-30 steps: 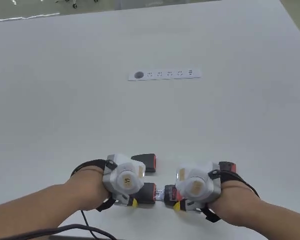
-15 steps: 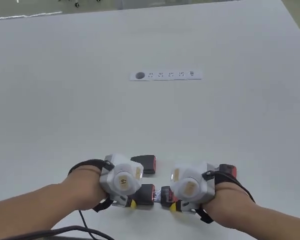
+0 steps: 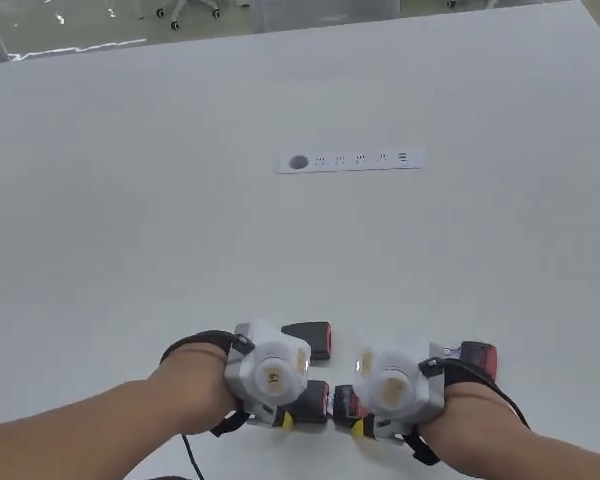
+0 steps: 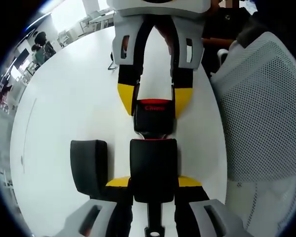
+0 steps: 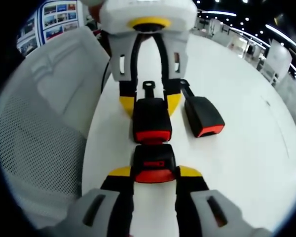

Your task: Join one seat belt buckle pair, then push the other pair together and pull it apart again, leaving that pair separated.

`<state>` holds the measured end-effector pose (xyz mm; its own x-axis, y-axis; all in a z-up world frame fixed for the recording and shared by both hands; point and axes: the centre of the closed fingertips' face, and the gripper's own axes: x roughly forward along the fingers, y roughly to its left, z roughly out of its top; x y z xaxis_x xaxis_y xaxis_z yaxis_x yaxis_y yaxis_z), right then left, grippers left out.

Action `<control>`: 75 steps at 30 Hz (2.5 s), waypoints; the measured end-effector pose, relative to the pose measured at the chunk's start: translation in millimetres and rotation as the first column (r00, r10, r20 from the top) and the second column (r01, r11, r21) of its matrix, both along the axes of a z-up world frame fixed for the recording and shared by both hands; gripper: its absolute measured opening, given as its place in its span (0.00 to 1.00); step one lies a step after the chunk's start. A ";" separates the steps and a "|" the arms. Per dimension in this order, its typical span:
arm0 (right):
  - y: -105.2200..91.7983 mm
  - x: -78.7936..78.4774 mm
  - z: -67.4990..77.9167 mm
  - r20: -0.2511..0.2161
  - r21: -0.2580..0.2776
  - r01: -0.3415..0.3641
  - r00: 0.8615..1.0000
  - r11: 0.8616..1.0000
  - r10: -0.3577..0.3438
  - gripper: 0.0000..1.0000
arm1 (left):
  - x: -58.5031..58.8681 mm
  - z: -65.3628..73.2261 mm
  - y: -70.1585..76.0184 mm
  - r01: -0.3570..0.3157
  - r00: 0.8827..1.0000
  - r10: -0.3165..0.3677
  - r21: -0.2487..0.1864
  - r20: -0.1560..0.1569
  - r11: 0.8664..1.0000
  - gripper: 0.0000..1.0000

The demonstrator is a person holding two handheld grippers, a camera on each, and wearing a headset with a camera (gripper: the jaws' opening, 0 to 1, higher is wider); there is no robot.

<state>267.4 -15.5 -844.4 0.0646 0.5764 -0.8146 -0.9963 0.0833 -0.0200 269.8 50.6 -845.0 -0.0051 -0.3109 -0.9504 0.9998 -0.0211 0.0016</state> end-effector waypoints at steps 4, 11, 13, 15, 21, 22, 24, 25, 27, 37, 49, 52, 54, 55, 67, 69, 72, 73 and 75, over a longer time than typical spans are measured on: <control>-2.0 -0.6 0.2 0.004 -0.016 -0.028 1.000 0.999 0.028 0.30 | 0.8 0.9 1.7 -0.015 1.000 0.015 -0.014 0.001 1.000 0.32; -5.3 1.6 -0.4 -0.003 -0.016 -0.071 0.997 0.997 0.071 0.30 | 2.4 0.6 2.5 -0.039 0.999 0.038 -0.058 -0.017 0.998 0.32; -5.2 1.1 -0.2 -0.005 -0.016 -0.067 0.998 0.998 0.067 0.30 | 2.3 0.3 1.2 -0.034 0.999 0.033 -0.049 -0.025 0.998 0.32; -5.0 1.0 -0.3 -0.003 -0.018 -0.063 0.998 0.998 0.062 0.31 | 1.5 -0.4 0.9 -0.024 1.000 0.023 -0.044 -0.018 0.999 0.32; -4.7 0.6 -0.2 -0.002 -0.019 -0.054 0.999 0.998 0.054 0.32 | 1.4 -1.1 0.7 -0.025 1.000 0.024 -0.058 -0.012 0.998 0.32; -5.0 0.6 -0.3 -0.001 -0.020 -0.053 0.999 0.998 0.053 0.32 | 1.1 -1.1 0.3 -0.024 1.000 0.024 -0.056 -0.012 0.998 0.32; -4.8 0.5 -0.2 0.001 -0.020 -0.055 0.999 0.998 0.055 0.32 | 0.9 -1.1 -0.1 -0.023 1.000 0.022 -0.047 -0.011 0.999 0.32; -4.7 0.6 -0.6 0.001 -0.020 -0.054 0.999 0.998 0.054 0.32 | 1.1 -1.1 0.0 -0.022 1.000 0.021 -0.044 -0.011 0.999 0.33; -4.6 0.3 -0.1 0.000 -0.020 -0.053 0.999 0.998 0.053 0.32 | 0.9 -1.1 0.0 -0.017 1.000 0.016 -0.037 -0.008 0.999 0.33; -3.8 1.3 -1.2 -0.011 -0.058 -0.081 0.997 0.995 0.081 0.33 | 1.4 -1.6 -0.4 -0.020 1.000 0.020 -0.020 -0.009 1.000 0.34; -4.1 -1.3 4.1 -0.009 -0.051 -0.069 0.998 0.996 0.069 0.36 | 1.6 4.5 2.5 -0.023 1.000 0.022 0.026 0.010 0.999 0.34; -5.5 -1.0 11.4 -0.009 -0.038 -0.060 0.998 0.998 0.059 0.36 | 5.1 14.6 2.5 -0.043 0.999 0.043 0.007 0.024 0.999 0.37; -5.4 0.9 18.2 -0.008 -0.020 -0.048 0.999 0.999 0.048 0.36 | 7.6 21.3 3.0 -0.065 0.998 0.065 -0.009 0.025 0.998 0.39; -5.2 1.1 22.4 -0.007 -0.012 -0.049 0.999 0.999 0.049 0.36 | 9.0 24.9 3.7 -0.075 0.997 0.076 -0.016 0.026 0.997 0.40; -35.5 19.6 35.7 0.046 -0.017 -0.019 0.999 1.000 0.020 0.36 | 52.1 43.0 9.3 -0.123 0.988 0.126 -0.037 0.091 0.992 0.40; -47.0 23.8 35.4 0.051 -0.030 -0.006 0.999 1.000 0.007 0.36 | 58.5 43.1 5.6 -0.126 0.988 0.129 -0.046 0.089 0.991 0.40; -62.1 30.2 35.0 0.058 -0.041 0.013 0.998 0.999 -0.011 0.37 | 65.7 41.7 3.1 -0.119 0.988 0.123 -0.045 0.094 0.992 0.41; -68.9 32.9 34.2 0.063 -0.048 0.019 0.998 0.999 -0.016 0.37 | 67.8 41.2 2.0 -0.118 0.988 0.122 -0.045 0.093 0.992 0.41; -78.1 36.2 33.4 0.065 -0.056 0.028 0.998 0.998 -0.025 0.38 | 71.0 39.3 1.3 -0.113 0.989 0.117 -0.042 0.093 0.993 0.41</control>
<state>303.5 -93.6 -811.0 0.1325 0.5265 -0.8398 -0.9903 0.1066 -0.0894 340.8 51.9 -805.7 0.1228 -0.3390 -0.9327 0.9908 0.0956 0.0957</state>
